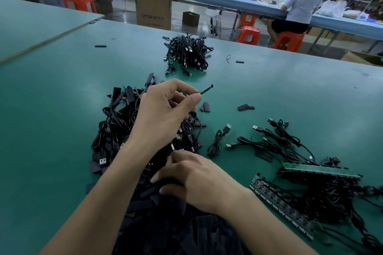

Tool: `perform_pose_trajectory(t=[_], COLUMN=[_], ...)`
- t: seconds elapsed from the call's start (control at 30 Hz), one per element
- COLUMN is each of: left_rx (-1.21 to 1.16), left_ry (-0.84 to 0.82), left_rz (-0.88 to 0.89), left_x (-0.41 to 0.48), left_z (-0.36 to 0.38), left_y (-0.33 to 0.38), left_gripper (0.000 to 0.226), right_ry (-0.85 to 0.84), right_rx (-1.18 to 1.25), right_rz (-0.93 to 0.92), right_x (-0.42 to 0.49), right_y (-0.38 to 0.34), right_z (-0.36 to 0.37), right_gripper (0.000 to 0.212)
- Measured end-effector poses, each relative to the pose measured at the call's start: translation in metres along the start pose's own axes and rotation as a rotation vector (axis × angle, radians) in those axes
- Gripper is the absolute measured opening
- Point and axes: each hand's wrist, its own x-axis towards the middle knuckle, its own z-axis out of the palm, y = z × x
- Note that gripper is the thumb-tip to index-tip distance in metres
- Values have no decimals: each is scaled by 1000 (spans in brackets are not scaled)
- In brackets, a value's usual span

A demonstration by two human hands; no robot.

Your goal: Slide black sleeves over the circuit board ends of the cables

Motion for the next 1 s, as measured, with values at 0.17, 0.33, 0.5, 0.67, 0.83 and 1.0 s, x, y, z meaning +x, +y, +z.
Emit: perform_pose_trajectory(t=[0.17, 0.33, 0.5, 0.67, 0.83, 1.0], left_rx=[8, 16, 20, 37, 79, 95], left_ry=[-6, -7, 9, 9, -6, -18], left_rz=[6, 10, 3, -12, -21, -42], left_x=[-1, -1, 1, 0, -2, -3], left_z=[0, 0, -2, -1, -1, 0], left_y=[-1, -1, -1, -1, 1, 3], left_gripper=[5, 4, 8, 6, 5, 7], right_ry=[1, 77, 271, 562, 724, 847], right_rx=[-166, -266, -13, 495, 712, 763], right_rz=[-77, -133, -61, 207, 199, 228], right_x=[6, 6, 3, -3, -15, -17], right_y=[-4, -2, 2, 20, 31, 39], right_z=[8, 15, 13, -17, -41, -50], right_gripper=[34, 25, 14, 18, 30, 40])
